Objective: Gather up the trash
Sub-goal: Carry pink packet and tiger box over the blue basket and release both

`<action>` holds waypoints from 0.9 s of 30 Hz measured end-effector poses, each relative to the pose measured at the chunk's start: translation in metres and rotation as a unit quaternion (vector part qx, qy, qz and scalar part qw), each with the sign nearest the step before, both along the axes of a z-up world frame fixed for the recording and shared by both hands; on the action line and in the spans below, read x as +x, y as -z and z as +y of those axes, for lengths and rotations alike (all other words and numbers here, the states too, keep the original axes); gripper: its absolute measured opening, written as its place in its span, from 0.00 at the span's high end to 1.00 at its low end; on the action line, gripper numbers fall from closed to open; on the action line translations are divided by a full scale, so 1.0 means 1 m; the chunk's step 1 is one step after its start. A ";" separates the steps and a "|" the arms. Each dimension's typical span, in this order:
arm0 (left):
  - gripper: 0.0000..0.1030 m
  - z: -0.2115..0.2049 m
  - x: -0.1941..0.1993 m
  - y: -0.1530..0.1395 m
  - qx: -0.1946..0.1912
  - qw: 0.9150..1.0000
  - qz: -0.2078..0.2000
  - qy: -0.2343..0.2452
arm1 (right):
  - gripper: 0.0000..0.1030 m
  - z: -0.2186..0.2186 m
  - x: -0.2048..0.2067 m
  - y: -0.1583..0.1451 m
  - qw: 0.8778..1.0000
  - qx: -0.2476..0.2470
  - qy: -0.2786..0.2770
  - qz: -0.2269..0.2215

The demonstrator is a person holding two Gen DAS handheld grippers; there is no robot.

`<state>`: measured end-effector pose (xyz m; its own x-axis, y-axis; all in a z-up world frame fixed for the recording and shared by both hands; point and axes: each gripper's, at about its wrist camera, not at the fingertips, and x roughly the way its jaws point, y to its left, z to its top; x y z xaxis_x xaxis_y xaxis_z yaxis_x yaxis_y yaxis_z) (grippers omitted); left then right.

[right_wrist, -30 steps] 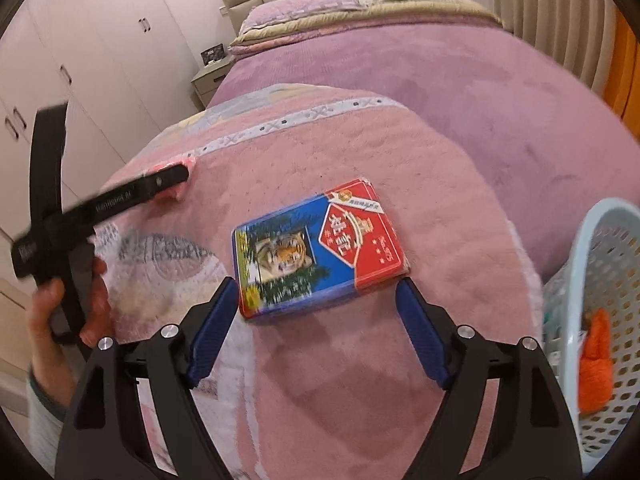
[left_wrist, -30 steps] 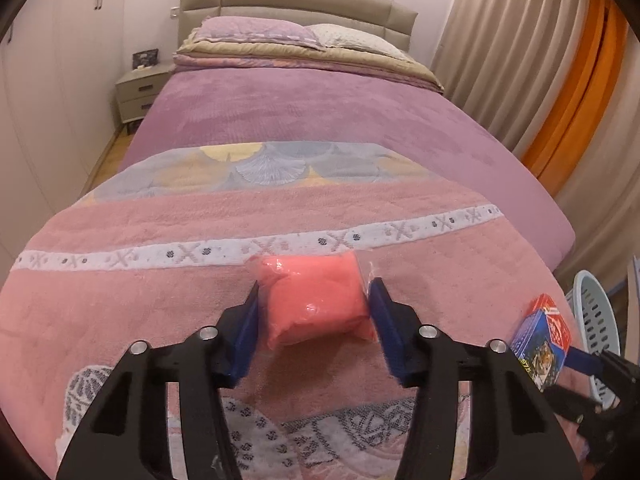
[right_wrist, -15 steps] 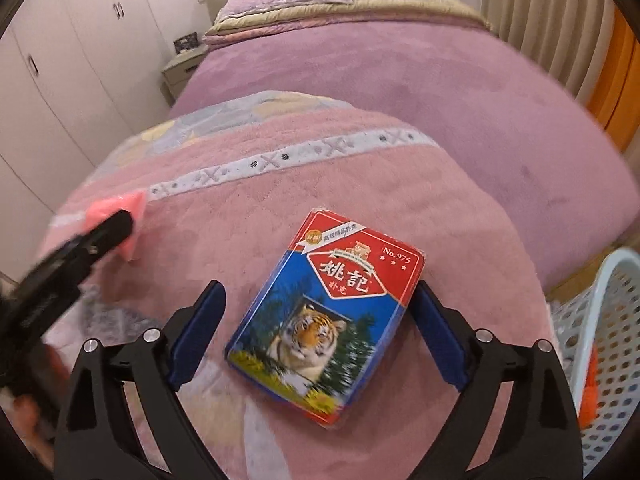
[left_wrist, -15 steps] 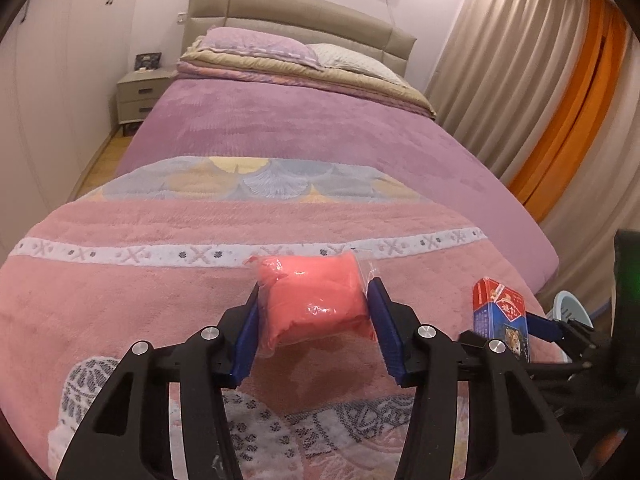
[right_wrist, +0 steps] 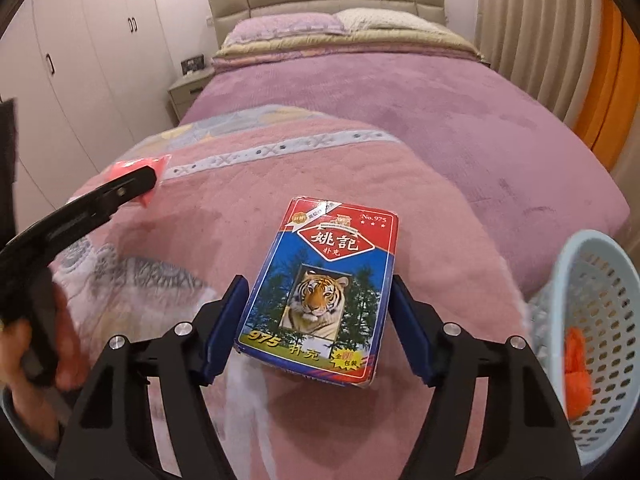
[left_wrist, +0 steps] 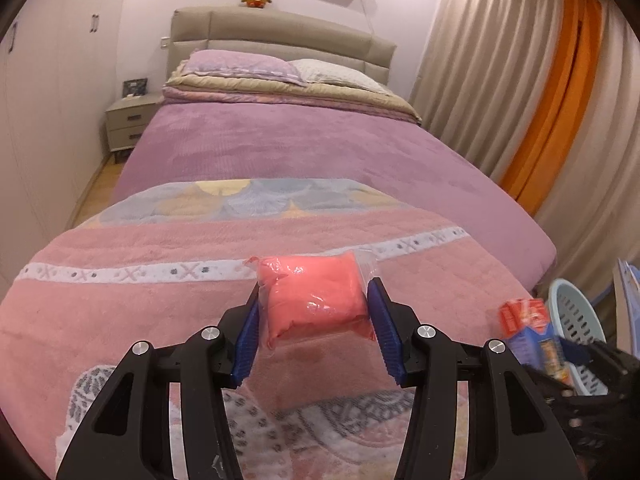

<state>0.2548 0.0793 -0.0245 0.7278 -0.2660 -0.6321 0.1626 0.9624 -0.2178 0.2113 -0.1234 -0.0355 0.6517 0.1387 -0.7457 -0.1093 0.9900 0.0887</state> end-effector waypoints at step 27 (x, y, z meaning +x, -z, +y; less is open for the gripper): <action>0.53 -0.293 -0.084 -0.049 -0.009 0.972 -0.026 0.232 | 0.36 -0.249 -0.116 -0.035 0.966 0.062 0.245 -0.053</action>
